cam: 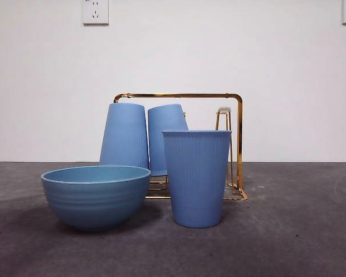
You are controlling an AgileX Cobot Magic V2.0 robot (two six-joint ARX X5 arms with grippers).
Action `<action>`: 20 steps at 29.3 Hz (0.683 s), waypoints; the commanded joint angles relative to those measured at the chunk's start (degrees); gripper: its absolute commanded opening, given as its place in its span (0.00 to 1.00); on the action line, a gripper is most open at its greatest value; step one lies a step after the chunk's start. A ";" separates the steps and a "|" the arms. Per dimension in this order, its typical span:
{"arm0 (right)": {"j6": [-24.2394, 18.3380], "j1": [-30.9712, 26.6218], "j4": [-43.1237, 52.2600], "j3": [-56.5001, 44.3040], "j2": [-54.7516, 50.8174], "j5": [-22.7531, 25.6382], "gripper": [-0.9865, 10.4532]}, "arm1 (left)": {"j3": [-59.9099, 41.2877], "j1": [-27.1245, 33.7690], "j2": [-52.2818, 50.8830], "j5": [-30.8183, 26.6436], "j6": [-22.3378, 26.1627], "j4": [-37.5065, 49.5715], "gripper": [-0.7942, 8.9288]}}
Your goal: Right arm lift cup from the cupboard, then place it on the right of the bowl
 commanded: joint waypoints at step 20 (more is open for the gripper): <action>-0.72 0.24 0.35 0.83 0.22 -0.37 0.10 | 0.50 -0.17 -0.17 -0.17 -2.38 0.79 0.09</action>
